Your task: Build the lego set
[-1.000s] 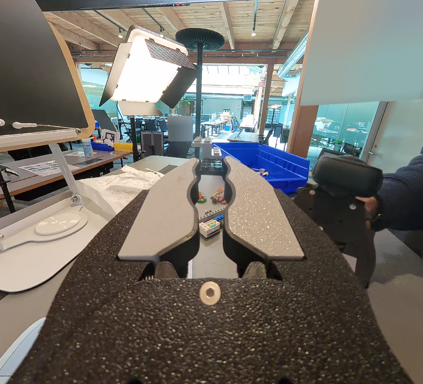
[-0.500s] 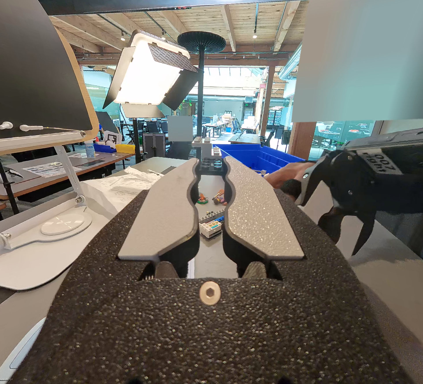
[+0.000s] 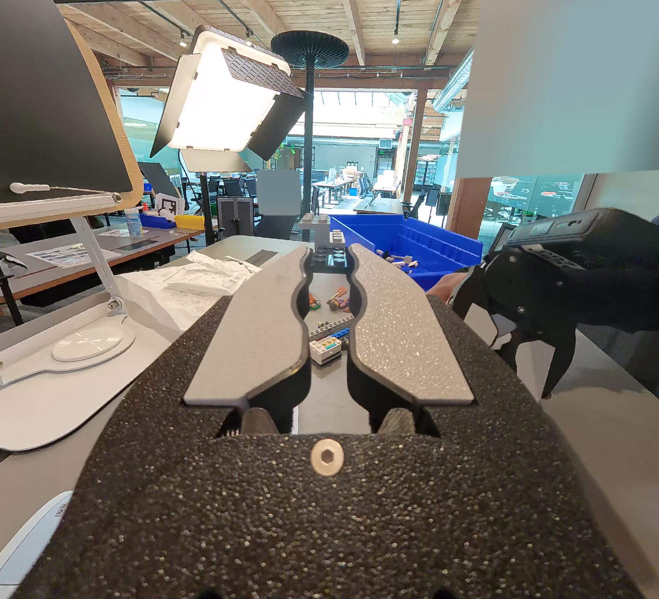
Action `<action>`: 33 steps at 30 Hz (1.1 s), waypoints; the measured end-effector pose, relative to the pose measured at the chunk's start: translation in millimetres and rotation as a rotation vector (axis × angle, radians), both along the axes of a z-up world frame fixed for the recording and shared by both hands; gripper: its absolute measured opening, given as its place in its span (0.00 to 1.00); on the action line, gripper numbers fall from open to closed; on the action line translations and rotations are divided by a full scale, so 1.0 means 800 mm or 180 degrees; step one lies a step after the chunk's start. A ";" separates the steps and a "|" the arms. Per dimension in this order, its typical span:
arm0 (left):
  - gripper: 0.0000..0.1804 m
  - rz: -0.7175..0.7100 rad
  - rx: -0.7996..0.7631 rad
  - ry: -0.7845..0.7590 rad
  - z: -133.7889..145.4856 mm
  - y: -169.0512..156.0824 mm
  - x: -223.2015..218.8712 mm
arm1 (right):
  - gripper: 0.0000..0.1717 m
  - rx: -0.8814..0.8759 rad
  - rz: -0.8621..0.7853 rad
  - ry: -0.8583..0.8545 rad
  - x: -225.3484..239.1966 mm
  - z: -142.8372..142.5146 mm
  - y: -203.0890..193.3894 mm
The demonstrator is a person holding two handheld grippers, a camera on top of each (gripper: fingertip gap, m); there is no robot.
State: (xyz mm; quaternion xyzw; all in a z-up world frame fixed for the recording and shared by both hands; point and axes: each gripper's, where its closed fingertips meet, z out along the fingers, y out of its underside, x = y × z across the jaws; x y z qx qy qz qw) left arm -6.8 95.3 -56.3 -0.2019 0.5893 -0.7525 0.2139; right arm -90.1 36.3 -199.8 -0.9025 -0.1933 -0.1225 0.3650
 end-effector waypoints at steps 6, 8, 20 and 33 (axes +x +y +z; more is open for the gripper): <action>0.09 -0.0024 0.0051 0.0030 -0.004 -0.003 -0.002 | 0.16 -0.0256 -0.0109 0.0532 0.000 -0.006 0.002; 0.09 -0.0020 0.0049 0.0032 -0.004 -0.002 -0.002 | 0.15 -0.0332 -0.0387 0.0590 0.006 -0.007 0.004; 0.09 -0.0014 0.0058 0.0042 -0.005 0.000 -0.001 | 0.12 -0.0543 -0.0937 0.0770 0.001 -0.022 0.006; 0.09 -0.0026 0.0043 0.0033 -0.004 0.000 -0.002 | 0.17 -0.0468 -0.0987 0.0243 0.028 -0.026 0.016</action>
